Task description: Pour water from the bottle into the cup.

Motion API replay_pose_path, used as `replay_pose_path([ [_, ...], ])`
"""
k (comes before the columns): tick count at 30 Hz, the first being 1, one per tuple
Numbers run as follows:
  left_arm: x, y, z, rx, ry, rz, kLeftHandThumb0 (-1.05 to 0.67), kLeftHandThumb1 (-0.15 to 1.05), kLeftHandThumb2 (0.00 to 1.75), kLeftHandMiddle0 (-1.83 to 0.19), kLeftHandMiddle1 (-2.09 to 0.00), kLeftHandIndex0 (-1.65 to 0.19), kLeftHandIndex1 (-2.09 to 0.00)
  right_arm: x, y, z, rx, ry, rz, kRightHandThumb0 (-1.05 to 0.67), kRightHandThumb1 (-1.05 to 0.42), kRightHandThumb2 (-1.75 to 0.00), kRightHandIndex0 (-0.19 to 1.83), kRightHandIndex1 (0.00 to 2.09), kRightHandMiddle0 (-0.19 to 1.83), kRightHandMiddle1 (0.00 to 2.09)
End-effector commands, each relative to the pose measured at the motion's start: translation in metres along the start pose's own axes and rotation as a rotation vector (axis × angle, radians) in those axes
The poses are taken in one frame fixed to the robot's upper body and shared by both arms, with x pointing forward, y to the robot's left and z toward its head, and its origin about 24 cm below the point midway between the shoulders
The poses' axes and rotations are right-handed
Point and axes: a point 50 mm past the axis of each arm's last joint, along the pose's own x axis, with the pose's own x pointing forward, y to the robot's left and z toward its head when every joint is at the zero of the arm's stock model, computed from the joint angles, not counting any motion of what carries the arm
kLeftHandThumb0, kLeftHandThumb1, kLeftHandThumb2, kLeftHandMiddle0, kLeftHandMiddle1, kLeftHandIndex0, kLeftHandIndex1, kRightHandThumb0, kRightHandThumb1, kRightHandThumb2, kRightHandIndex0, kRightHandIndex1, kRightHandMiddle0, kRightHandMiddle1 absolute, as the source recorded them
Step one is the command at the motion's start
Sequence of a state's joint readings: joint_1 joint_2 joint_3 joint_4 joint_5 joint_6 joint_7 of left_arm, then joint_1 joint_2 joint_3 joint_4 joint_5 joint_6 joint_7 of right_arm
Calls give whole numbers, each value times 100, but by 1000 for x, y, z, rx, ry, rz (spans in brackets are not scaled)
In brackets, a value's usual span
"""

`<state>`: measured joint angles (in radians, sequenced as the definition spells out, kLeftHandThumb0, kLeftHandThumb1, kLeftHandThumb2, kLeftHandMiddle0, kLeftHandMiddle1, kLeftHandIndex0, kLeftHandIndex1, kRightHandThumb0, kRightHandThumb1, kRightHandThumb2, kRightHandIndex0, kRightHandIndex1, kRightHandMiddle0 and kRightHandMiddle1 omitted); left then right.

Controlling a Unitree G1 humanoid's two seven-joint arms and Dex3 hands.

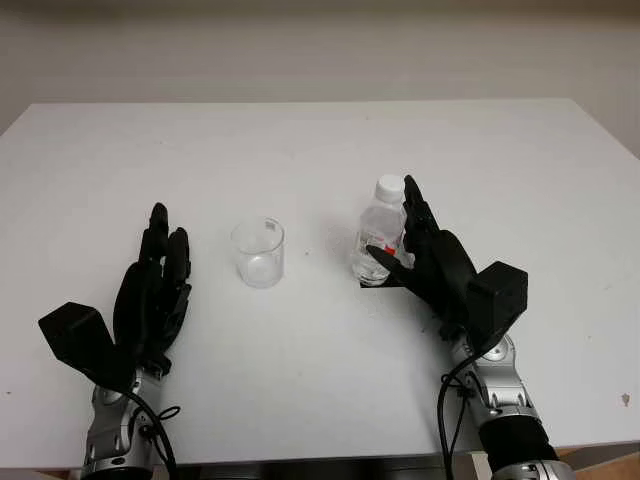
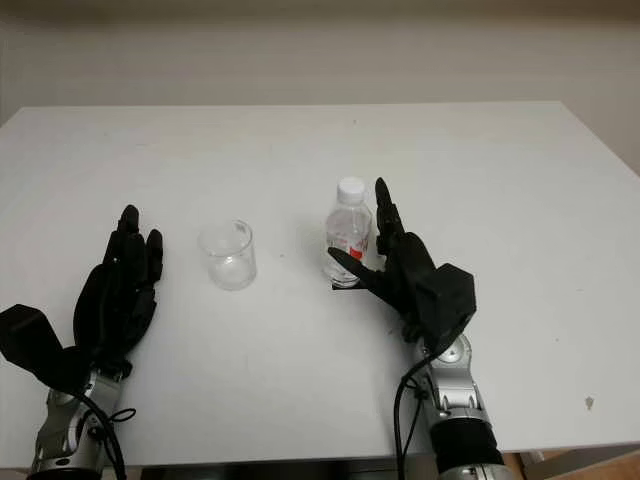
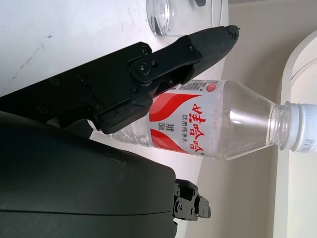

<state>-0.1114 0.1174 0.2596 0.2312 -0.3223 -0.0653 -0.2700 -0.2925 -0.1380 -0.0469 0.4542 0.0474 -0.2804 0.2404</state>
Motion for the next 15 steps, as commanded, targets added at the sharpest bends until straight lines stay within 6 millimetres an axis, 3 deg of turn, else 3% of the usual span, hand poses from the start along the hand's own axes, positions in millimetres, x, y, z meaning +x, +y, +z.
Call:
replay_pose_path([
  [1,-8,4,-15,-23,62,27,-76,105,43,16,-5,17,-6,-1,-3,2,-10,-16,-10,-93,-96,-6,-19,0,-19,0],
  [15,-11,4,-17,-25,60,31,-75,105,45,17,-5,17,-5,-3,1,-2,11,-28,14,-92,-96,-5,-19,0,-19,0],
])
